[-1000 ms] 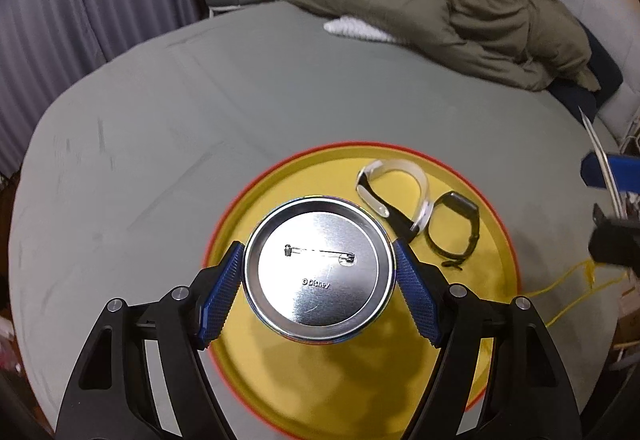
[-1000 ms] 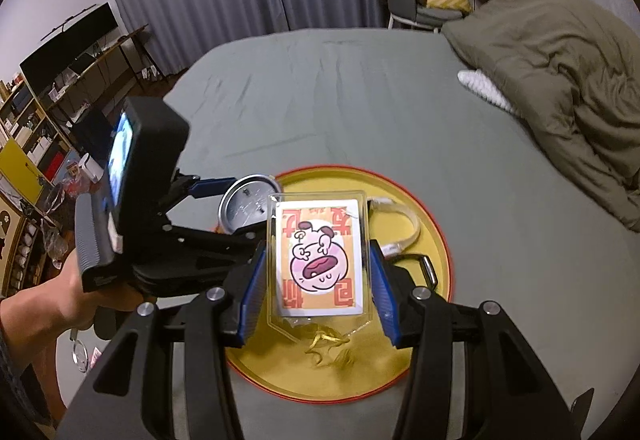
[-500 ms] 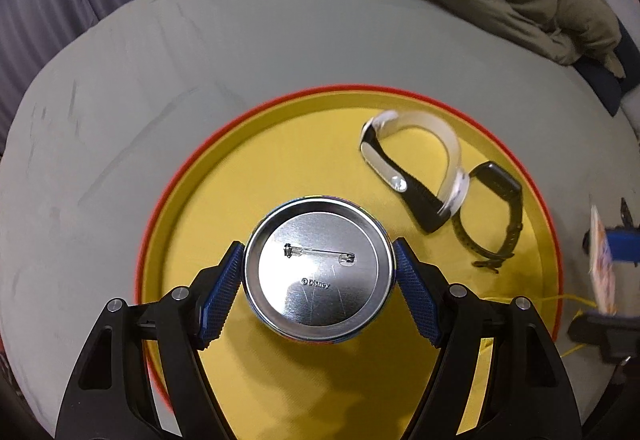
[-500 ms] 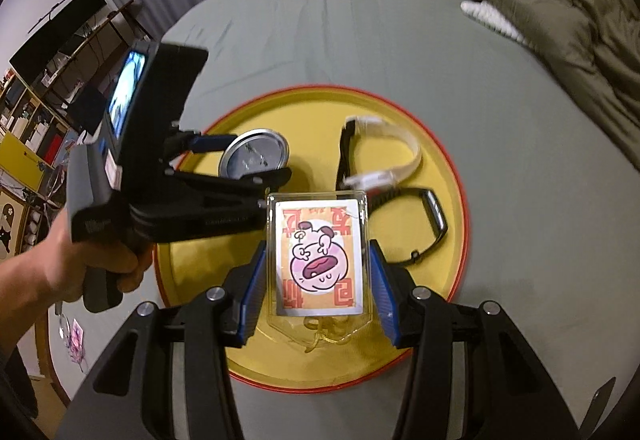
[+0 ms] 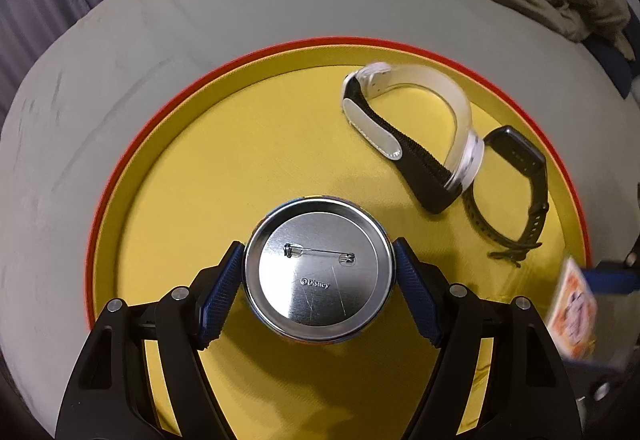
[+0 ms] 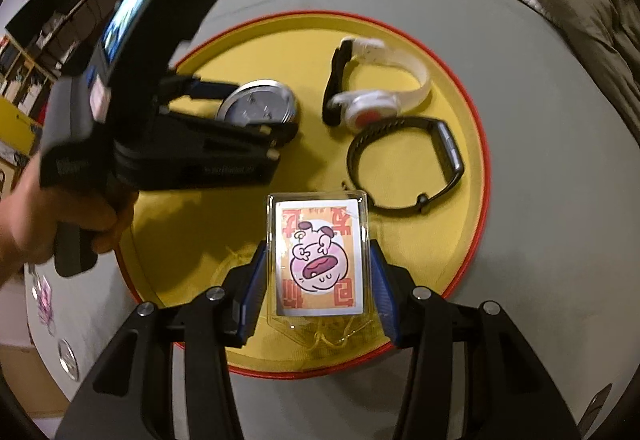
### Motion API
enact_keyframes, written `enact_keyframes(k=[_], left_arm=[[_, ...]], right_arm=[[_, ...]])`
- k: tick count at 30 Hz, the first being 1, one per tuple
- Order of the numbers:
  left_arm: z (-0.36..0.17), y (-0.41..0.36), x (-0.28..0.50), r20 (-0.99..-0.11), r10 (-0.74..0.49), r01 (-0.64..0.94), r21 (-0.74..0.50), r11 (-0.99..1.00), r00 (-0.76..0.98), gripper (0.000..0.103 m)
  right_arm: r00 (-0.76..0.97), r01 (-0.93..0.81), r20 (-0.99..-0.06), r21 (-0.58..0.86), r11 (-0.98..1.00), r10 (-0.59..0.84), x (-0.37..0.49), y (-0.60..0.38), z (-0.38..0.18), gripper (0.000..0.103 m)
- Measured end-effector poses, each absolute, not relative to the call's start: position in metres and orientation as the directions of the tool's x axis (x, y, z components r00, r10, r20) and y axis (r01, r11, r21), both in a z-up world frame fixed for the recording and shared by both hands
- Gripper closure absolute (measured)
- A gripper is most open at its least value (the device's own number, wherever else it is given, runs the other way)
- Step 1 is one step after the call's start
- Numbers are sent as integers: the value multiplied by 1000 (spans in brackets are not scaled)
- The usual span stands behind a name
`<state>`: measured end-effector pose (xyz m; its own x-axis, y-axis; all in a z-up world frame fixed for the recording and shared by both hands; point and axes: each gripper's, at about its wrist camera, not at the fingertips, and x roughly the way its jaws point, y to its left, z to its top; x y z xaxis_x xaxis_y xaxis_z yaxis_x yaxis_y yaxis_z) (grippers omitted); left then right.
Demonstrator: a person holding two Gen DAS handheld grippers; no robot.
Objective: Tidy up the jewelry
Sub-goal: 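Carry the badge and card holder over the yellow tray and lower them, then open both tools to release the badge and card holder in the tray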
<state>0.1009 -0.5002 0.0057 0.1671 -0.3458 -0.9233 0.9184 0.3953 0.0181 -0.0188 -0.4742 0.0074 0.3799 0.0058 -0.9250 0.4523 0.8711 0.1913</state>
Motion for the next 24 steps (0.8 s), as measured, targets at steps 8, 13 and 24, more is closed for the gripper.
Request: enact_keyframes(k=[8,13,24], left_arm=[[6,-503,90,-918,-372,935,-5,355,137,31],[5,-502,81,-915,-378,944,8,330,140,31],[14,-505,83,-915,-385,941,-13,338,126,31]], right_arm=[[323,450,-946,180,875,28,-22,-462,-15,58],[323,427,-946,144,893,-1,-21,-455,-16,57],[323,424,-946,176,889,33,-21,-451,-13,41]])
